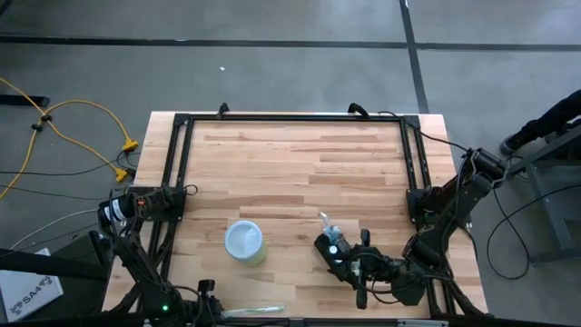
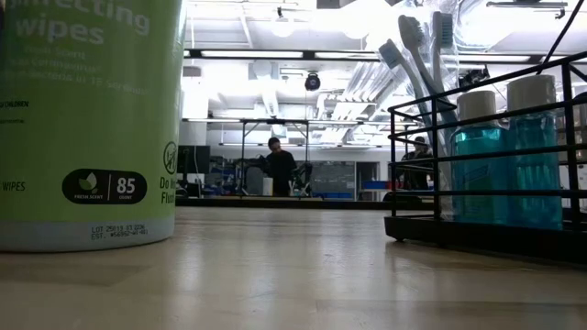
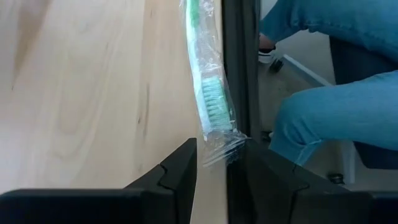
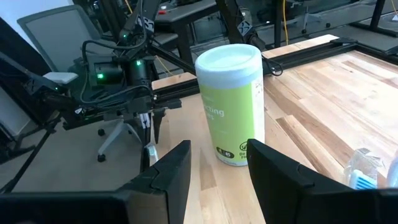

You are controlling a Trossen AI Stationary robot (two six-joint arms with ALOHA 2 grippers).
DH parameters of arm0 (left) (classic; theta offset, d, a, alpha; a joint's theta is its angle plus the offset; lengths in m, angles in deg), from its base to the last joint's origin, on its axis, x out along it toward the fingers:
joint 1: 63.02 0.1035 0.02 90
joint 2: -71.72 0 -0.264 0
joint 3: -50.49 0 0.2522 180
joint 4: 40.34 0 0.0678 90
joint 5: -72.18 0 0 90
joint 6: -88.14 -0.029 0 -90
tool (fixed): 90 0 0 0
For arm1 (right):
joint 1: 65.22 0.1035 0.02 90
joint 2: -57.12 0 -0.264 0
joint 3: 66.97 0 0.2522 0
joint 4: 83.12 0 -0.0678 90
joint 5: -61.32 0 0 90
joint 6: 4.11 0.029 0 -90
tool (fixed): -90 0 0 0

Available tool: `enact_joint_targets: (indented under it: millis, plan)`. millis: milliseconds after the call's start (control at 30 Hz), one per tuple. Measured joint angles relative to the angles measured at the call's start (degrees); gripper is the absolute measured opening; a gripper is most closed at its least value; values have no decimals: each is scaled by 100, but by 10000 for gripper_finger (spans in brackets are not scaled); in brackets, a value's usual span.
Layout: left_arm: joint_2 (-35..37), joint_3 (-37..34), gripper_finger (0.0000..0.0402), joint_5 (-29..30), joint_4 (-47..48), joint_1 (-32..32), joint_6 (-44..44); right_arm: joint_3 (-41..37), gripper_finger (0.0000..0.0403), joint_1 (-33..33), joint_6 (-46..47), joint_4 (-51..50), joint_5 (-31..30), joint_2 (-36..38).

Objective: Pick & Place toothbrushing station
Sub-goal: Put the green toothbrush into the black mesh organizer

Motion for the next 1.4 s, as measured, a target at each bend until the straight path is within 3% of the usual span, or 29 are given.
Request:
enact_joint_targets:
  millis: [400, 733, 1067, 1267, 1400]
  plan:
    - [-12, 0, 127, -58, 289, 53, 308, 0, 148, 0, 128, -2, 134, 0]
    - [-61, -2, 58, 33, 393, 55, 710, 0, 148, 0, 152, -4, 232, 0]
    - [-66, -2, 49, 35, 273, 88, 713, 0, 148, 0, 152, -2, 232, 0]
    - [-68, -2, 6, 29, 243, 89, 663, 0, 148, 0, 151, -3, 250, 2]
    - [-70, -2, 1, 108, 232, 88, 558, 0, 148, 0, 149, -2, 252, 2]
